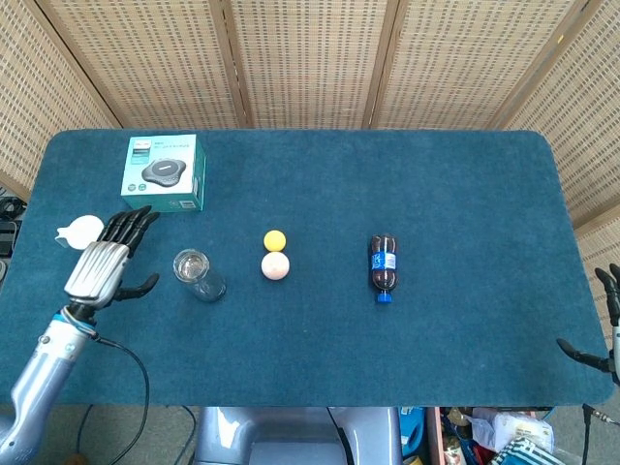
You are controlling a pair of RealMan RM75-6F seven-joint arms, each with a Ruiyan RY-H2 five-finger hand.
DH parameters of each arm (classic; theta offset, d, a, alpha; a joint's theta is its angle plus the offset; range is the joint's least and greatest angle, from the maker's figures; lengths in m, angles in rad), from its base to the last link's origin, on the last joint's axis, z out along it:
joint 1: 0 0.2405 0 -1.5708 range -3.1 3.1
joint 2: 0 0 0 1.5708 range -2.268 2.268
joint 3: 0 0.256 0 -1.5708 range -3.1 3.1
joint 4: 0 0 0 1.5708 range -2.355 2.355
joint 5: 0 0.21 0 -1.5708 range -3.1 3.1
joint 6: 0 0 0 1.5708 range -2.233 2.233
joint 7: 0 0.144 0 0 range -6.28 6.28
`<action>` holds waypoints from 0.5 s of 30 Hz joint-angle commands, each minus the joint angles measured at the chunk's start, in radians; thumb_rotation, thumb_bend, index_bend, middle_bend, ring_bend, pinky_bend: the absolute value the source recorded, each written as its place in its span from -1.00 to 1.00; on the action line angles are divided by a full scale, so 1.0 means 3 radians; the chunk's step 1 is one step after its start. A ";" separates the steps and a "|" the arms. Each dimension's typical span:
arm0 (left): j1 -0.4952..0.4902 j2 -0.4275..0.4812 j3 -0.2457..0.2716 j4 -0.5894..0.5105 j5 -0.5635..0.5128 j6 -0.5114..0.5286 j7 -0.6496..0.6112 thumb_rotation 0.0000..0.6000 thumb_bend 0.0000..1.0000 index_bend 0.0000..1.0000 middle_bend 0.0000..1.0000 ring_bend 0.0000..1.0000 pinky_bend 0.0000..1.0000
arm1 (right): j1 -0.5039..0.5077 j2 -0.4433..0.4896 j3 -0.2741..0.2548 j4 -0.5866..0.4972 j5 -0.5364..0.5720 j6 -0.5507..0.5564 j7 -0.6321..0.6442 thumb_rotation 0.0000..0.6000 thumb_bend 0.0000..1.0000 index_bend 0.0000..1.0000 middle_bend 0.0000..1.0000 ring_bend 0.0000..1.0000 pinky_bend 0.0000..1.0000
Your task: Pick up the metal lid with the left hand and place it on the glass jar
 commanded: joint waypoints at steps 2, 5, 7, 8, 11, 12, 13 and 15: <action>0.0098 0.0098 0.0205 0.0232 0.0476 0.0025 -0.0492 1.00 0.64 -0.37 -1.00 -1.00 -1.00 | 0.0000 -0.0004 -0.0002 -0.0012 -0.0014 0.0014 -0.0020 1.00 -1.00 -0.99 -1.00 -1.00 -1.00; 0.0057 0.0142 0.0244 0.0271 0.0557 -0.0071 -0.0431 1.00 0.93 -0.32 -1.00 -1.00 -1.00 | -0.0001 -0.0006 -0.0003 -0.0018 -0.0015 0.0019 -0.0034 1.00 -1.00 -0.99 -1.00 -1.00 -1.00; 0.0026 0.0160 0.0250 0.0245 0.0555 -0.0138 -0.0348 1.00 0.97 -0.31 -1.00 -1.00 -1.00 | 0.0000 -0.0007 -0.0003 -0.0016 -0.0007 0.0013 -0.0038 1.00 -1.00 -0.99 -1.00 -1.00 -1.00; 0.0006 0.0165 0.0246 0.0225 0.0546 -0.0173 -0.0302 1.00 0.98 -0.31 -1.00 -1.00 -1.00 | 0.0000 -0.0008 -0.0001 -0.0014 0.0001 0.0009 -0.0037 1.00 -1.00 -0.99 -1.00 -1.00 -1.00; -0.0064 0.0154 0.0203 0.0141 0.0462 -0.0273 -0.0084 1.00 0.99 -0.30 -1.00 -1.00 -1.00 | 0.0003 -0.0009 0.0007 -0.0007 0.0020 0.0002 -0.0034 1.00 -1.00 -0.99 -1.00 -1.00 -1.00; -0.0084 0.0139 0.0186 0.0112 0.0428 -0.0295 -0.0019 1.00 0.99 -0.30 -1.00 -1.00 -1.00 | 0.0004 -0.0008 0.0008 -0.0005 0.0024 -0.0001 -0.0030 1.00 -1.00 -0.99 -1.00 -1.00 -1.00; -0.0098 0.0125 0.0171 0.0089 0.0394 -0.0311 0.0035 1.00 0.99 -0.30 -1.00 -1.00 -1.00 | 0.0004 -0.0008 0.0007 -0.0003 0.0024 -0.0003 -0.0027 1.00 -1.00 -0.99 -1.00 -1.00 -1.00; -0.0136 0.0081 0.0138 0.0044 0.0353 -0.0339 0.0131 1.00 0.99 -0.30 -1.00 -1.00 -1.00 | 0.0006 -0.0009 0.0005 -0.0001 0.0025 -0.0009 -0.0027 1.00 -1.00 -0.99 -1.00 -1.00 -1.00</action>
